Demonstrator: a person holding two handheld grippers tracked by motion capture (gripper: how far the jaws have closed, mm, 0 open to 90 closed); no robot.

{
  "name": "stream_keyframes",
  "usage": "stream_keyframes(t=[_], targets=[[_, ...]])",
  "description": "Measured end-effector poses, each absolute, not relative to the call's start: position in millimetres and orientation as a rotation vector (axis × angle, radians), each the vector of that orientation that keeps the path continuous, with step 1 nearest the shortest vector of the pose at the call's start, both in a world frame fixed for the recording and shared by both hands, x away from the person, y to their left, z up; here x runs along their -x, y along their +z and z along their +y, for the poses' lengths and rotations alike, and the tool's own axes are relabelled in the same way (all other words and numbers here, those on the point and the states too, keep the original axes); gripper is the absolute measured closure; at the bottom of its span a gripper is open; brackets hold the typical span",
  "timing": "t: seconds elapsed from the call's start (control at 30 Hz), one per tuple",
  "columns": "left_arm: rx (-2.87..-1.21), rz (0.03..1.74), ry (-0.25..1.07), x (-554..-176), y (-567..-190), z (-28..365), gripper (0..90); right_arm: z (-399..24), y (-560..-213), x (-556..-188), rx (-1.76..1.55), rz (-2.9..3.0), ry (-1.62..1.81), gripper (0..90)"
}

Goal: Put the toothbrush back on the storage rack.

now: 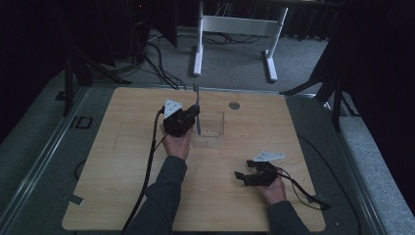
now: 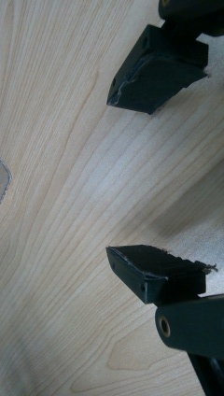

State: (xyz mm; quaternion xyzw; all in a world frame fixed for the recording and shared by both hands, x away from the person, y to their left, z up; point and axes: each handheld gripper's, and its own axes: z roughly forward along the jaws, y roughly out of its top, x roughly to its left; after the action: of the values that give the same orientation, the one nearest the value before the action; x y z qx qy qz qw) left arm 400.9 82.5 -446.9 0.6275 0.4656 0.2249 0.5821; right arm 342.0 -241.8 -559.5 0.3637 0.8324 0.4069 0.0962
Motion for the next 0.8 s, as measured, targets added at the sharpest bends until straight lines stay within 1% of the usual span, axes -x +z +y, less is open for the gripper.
stream_keyframes(t=[0.8], targets=[[-1.514,1.116,0.544,-411,-457,72,81.2,-242,-559,-342,-1.083,2.468,1.209,22.8]])
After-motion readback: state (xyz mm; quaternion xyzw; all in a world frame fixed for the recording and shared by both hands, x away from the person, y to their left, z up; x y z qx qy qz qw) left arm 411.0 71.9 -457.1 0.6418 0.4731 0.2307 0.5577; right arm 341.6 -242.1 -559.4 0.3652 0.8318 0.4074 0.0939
